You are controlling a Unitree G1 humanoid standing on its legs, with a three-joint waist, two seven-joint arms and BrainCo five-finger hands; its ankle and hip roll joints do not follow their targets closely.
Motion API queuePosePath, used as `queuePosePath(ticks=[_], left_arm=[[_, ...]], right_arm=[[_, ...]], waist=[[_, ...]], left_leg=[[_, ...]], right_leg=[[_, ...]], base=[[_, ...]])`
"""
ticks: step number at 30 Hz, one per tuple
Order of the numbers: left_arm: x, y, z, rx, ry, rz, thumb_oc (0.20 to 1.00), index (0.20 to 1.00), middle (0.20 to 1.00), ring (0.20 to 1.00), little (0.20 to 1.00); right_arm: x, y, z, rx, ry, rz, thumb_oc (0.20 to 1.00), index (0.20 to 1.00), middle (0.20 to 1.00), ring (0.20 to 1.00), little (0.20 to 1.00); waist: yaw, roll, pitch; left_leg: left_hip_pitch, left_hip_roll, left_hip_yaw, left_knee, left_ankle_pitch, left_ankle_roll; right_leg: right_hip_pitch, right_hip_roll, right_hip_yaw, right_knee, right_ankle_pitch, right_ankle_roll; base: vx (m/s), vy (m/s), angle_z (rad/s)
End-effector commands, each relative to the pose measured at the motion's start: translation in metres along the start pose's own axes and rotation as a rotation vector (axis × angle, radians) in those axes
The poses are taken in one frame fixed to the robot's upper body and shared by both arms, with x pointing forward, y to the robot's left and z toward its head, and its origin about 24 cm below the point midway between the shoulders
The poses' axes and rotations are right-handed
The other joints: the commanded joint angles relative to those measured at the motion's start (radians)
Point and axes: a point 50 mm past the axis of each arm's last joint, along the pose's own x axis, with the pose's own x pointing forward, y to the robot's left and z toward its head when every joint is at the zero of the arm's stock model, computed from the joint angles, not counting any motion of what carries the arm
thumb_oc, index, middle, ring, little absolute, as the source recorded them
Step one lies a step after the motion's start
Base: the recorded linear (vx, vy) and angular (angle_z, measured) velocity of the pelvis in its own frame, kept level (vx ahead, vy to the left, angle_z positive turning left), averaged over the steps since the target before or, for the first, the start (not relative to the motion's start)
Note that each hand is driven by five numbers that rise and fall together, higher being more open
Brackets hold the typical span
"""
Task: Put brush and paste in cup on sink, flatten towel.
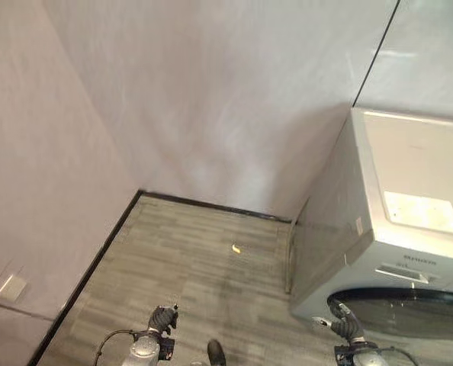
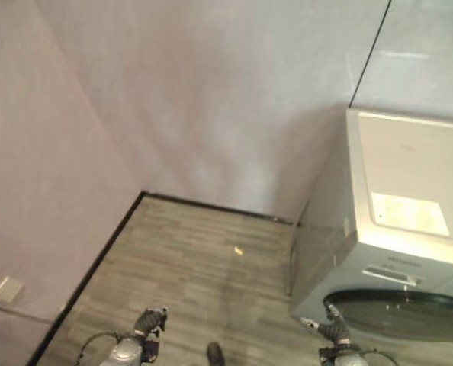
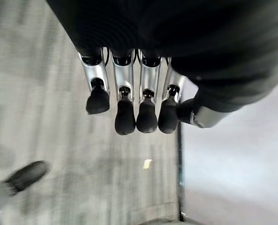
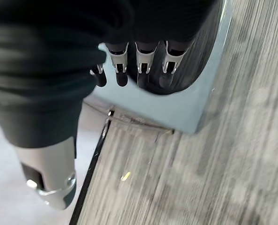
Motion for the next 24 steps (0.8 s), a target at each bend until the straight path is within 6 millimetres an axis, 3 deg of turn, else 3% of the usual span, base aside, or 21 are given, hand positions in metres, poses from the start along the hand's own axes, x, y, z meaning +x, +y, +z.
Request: queuePosePath(ticks=[1, 3, 4, 5, 7, 8, 11, 15, 18, 21, 24], left_arm=[[0.005, 0.019, 0.022, -0.02, -0.09, 0.055, 0.2, 0.2, 0.2, 0.2, 0.2], [0.005, 0.019, 0.023, -0.006, -0.096, 0.051, 0.2, 0.2, 0.2, 0.2, 0.2], [0.005, 0.016, 0.024, 0.015, -0.102, 0.03, 0.2, 0.2, 0.2, 0.2, 0.2], [0.005, 0.014, 0.025, 0.028, -0.106, 0.019, 0.2, 0.2, 0.2, 0.2, 0.2], [0.005, 0.012, 0.025, 0.037, -0.106, 0.008, 0.2, 0.2, 0.2, 0.2, 0.2], [0.005, 0.008, 0.022, 0.056, -0.091, -0.012, 0.2, 0.2, 0.2, 0.2, 0.2], [0.005, 0.003, 0.022, 0.092, -0.096, -0.029, 0.2, 0.2, 0.2, 0.2, 0.2], [0.005, 0.0, 0.019, 0.093, -0.082, -0.034, 0.2, 0.2, 0.2, 0.2, 0.2], [0.004, 0.001, 0.016, 0.076, -0.076, -0.026, 0.2, 0.2, 0.2, 0.2, 0.2], [0.002, 0.007, 0.016, 0.028, -0.089, -0.007, 0.2, 0.2, 0.2, 0.2, 0.2], [0.002, 0.008, 0.019, 0.03, -0.096, -0.003, 0.2, 0.2, 0.2, 0.2, 0.2]], right_arm=[[0.004, 0.013, 0.02, -0.015, -0.092, 0.064, 1.0, 1.0, 1.0, 1.0, 1.0], [0.004, 0.015, 0.02, -0.016, -0.096, 0.071, 1.0, 1.0, 1.0, 1.0, 1.0], [0.002, 0.018, 0.021, -0.014, -0.102, 0.082, 1.0, 1.0, 1.0, 1.0, 1.0], [0.001, 0.019, 0.019, -0.002, -0.099, 0.088, 1.0, 1.0, 1.0, 1.0, 1.0], [-0.001, 0.02, 0.017, 0.006, -0.096, 0.096, 1.0, 1.0, 1.0, 1.0, 1.0], [-0.003, 0.021, 0.015, 0.012, -0.101, 0.104, 1.0, 1.0, 1.0, 1.0, 1.0], [-0.008, 0.018, 0.009, 0.026, -0.091, 0.098, 1.0, 1.0, 1.0, 1.0, 1.0], [-0.009, 0.018, 0.001, 0.023, -0.06, 0.1, 1.0, 1.0, 1.0, 1.0, 1.0], [-0.007, 0.016, -0.001, 0.009, -0.044, 0.095, 1.0, 1.0, 1.0, 1.0, 1.0], [-0.001, 0.007, 0.01, -0.015, -0.074, 0.08, 1.0, 1.0, 1.0, 1.0, 1.0], [0.001, -0.002, 0.015, -0.004, -0.091, 0.046, 1.0, 1.0, 1.0, 1.0, 1.0]], waist=[[0.039, -0.042, -0.022], [0.038, -0.041, -0.016], [0.018, -0.044, -0.015], [0.004, -0.042, -0.013], [0.003, -0.041, -0.014], [-0.007, -0.039, -0.01], [-0.038, -0.054, 0.004], [-0.037, -0.077, -0.006], [-0.022, -0.076, -0.016], [-0.003, -0.081, -0.021], [-0.023, -0.094, -0.014]], left_leg=[[-0.026, 0.047, -0.044, 0.087, -0.035, -0.115], [-0.02, 0.04, -0.071, 0.086, -0.038, -0.11], [-0.008, 0.027, -0.12, 0.077, -0.036, -0.112], [0.003, 0.015, -0.164, 0.065, -0.033, -0.115], [0.004, 0.012, -0.181, 0.065, -0.03, -0.117], [0.014, 0.0, -0.233, 0.055, -0.03, -0.123], [0.035, -0.037, -0.37, 0.07, -0.037, -0.129], [0.026, -0.061, -0.416, 0.101, -0.056, -0.137], [0.022, -0.06, -0.425, 0.103, -0.059, -0.142], [-0.007, -0.061, -0.448, 0.12, -0.056, -0.159], [-0.034, -0.028, -0.318, 0.163, -0.074, -0.167]], right_leg=[[-0.037, -0.079, 0.015, 0.047, 0.329, 0.03], [-0.06, -0.06, 0.022, 0.097, 0.339, 0.027], [-0.083, 0.019, 0.093, 0.094, 0.31, 0.019], [-0.098, 0.056, 0.124, 0.061, 0.279, 0.012], [-0.097, 0.06, 0.115, 0.028, 0.266, 0.006], [-0.13, 0.1, 0.157, -0.06, 0.235, -0.018], [-0.182, 0.205, 0.344, -0.123, 0.273, -0.012], [-0.118, 0.163, 0.308, -0.194, 0.286, -0.034], [-0.1, 0.158, 0.298, -0.223, 0.293, -0.039], [-0.079, 0.136, 0.237, -0.269, 0.292, -0.055], [-0.063, 0.093, 0.158, -0.296, 0.296, -0.05]], base=[[0.12, 0.096, 0.25], [0.11, 0.012, 0.37], [0.22, 0.01, 0.59], [0.22, -0.004, 0.87], [0.15, -0.013, 1.21], [0.18, -0.063, 0.89], [0.2, -0.09, 1.32], [0.07, -0.115, 1.79], [0.06, -0.114, 0.22], [0.04, -0.141, 0.46], [-0.01, -0.062, 0.67]])
